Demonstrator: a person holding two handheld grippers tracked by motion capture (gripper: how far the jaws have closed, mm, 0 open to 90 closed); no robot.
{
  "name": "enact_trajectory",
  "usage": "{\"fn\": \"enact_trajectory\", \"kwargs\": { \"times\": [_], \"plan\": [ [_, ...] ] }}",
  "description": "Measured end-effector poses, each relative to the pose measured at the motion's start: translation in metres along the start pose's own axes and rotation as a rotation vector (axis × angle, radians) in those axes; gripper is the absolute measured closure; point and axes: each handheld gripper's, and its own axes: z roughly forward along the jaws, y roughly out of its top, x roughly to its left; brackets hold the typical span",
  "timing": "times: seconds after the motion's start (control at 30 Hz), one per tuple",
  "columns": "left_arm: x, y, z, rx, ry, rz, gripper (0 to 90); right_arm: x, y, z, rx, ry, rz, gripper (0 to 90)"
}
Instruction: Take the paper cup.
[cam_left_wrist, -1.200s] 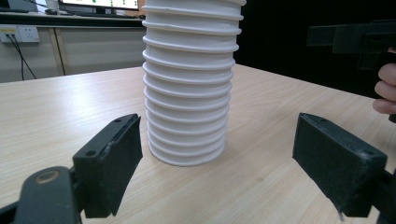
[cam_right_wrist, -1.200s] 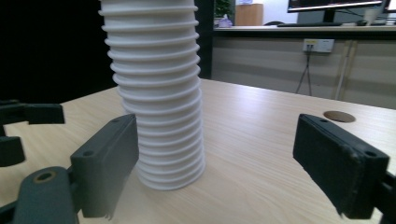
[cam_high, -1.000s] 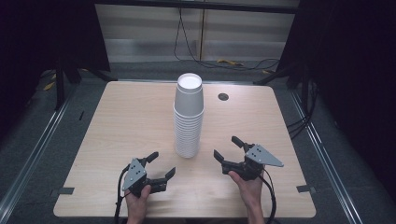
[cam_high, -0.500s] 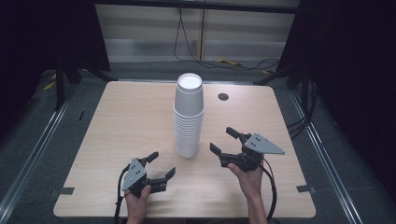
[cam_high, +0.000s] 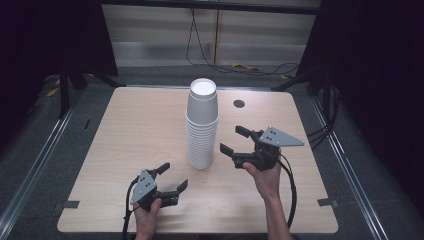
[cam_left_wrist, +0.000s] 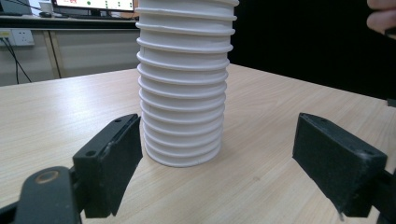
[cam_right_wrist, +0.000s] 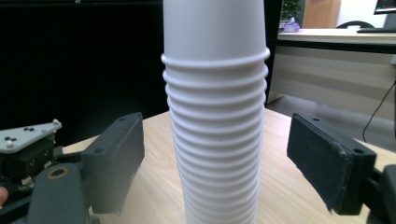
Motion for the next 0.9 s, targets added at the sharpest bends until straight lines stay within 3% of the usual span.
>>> {"fn": "enact_trajectory", "kwargs": {
  "times": [0.33,0.53,0.67,0.73,0.9],
  "plan": [
    [0.0,0.0,0.0,0.001,-0.003,-0.004,15.7,-0.004,0.03,0.01,0.047,0.046,-0.027,18.7],
    [0.0,0.0,0.0,-0.002,-0.005,-0.008,15.7,-0.006,0.048,0.013,0.041,0.055,-0.035,18.6],
    [0.0,0.0,0.0,-0.003,-0.006,-0.011,15.6,-0.012,0.058,0.017,0.041,0.085,-0.008,17.3],
    [0.001,0.0,0.0,-0.003,-0.011,-0.015,15.6,-0.012,0.061,0.019,0.047,0.056,-0.011,14.1],
    [0.001,0.0,0.0,-0.004,-0.012,-0.014,15.6,-0.013,0.067,0.024,0.046,0.062,-0.012,14.8]
  ]
}}
